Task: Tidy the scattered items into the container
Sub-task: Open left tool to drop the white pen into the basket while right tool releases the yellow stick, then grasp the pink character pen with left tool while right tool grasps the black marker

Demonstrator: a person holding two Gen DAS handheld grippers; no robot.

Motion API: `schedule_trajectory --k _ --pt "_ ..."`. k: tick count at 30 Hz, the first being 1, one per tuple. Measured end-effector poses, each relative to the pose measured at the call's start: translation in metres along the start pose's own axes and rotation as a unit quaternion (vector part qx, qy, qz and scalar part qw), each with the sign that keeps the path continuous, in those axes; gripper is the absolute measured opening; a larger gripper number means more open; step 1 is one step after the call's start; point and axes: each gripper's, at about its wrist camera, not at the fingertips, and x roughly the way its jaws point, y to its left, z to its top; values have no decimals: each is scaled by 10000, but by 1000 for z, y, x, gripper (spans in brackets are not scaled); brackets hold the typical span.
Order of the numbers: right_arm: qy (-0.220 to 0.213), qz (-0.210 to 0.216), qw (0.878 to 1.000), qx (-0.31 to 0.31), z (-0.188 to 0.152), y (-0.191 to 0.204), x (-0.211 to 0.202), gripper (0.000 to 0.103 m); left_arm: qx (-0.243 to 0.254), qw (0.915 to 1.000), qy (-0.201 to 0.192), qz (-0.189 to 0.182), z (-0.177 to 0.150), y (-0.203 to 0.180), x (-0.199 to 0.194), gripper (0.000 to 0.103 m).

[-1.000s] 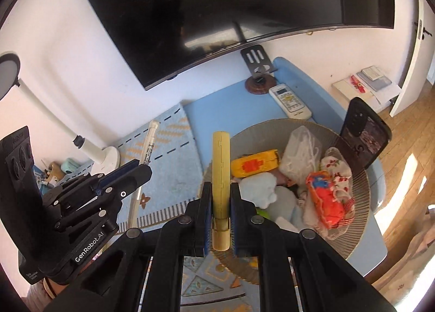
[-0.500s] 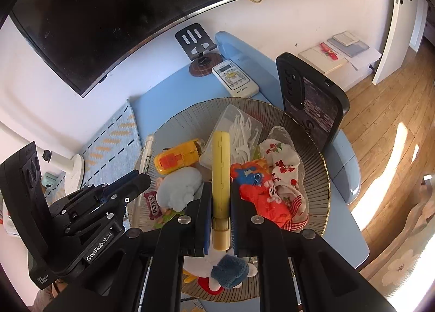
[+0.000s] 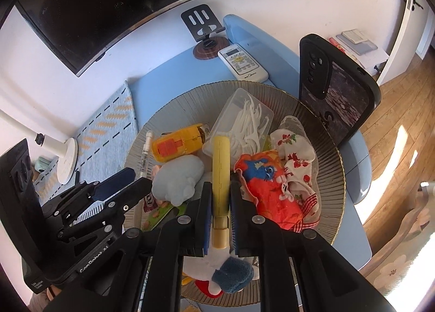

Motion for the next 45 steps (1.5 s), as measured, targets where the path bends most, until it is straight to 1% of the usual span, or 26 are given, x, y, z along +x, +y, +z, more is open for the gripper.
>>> schedule_trajectory --k 1,2,4,7,9,11,12,14,17,20,22,26,29,33,37,39,40,42,43,44,45 --pt "24 -42 10000 -21 0 2 0 21 0 10000 -32 20 -3 3 -7 54" --pt "34 -78 10000 -42 0 4 -1 29 -2 10000 -75 56 -8 6 -14 59" --pt "-66 -109 9999 -18 1 9 -7 38 -26 9998 -142 128 -19 16 -31 59" --pt "-324 -33 9995 31 2 22 -22 41 -170 9989 -170 398 -45 42 -58 59" --pt "-412 78 9991 22 1 35 -29 47 -361 9976 -99 590 -68 67 -75 59" --pt "-399 232 9989 -3 -2 54 -30 55 -595 9946 21 856 -94 95 -91 59" --pt "-353 310 9989 -41 -4 65 -28 56 -698 9926 76 992 -109 109 -99 59" --pt "-225 467 9985 -157 -13 92 -22 56 -880 9867 223 1346 -139 138 -115 59" --pt "102 653 9967 -473 -27 140 -4 56 -1113 9767 470 1771 -184 178 -137 59" --pt "396 819 9927 -791 -44 187 15 56 -1273 9704 655 1943 -219 212 -158 59" --pt "563 866 9894 -1020 -55 217 26 56 -1273 9694 775 1949 -236 227 -167 59" --pt "844 971 9838 -1248 -72 265 49 56 -1068 9726 953 1833 -261 243 -171 59" --pt "926 966 9818 -1346 -79 297 66 56 -798 9759 975 1783 -272 246 -170 59" --pt "957 874 9828 -1314 -74 331 94 56 -540 9790 972 1709 -278 250 -162 59" --pt "1091 800 9848 -1092 -68 356 129 56 -293 9815 984 1618 -284 253 -156 59" --pt "1106 665 9861 -1048 -68 366 141 51 -218 9830 939 1564 -286 254 -156 60" --pt "1101 646 9863 -1043 -68 371 146 46 -249 9839 914 1515 -286 256 -156 61" --pt "1044 478 9874 -1085 -69 380 155 39 -329 9860 847 1396 -287 260 -158 62" --pt "975 370 9881 -1127 -70 384 158 31 -328 9866 813 1377 -287 262 -158 64" --pt "890 264 9887 -1180 -71 388 160 26 -299 9870 790 1367 -287 262 -157 68" --pt "831 157 9888 -1233 -71 391 163 25 -243 9875 767 1357 -288 262 -157 69"
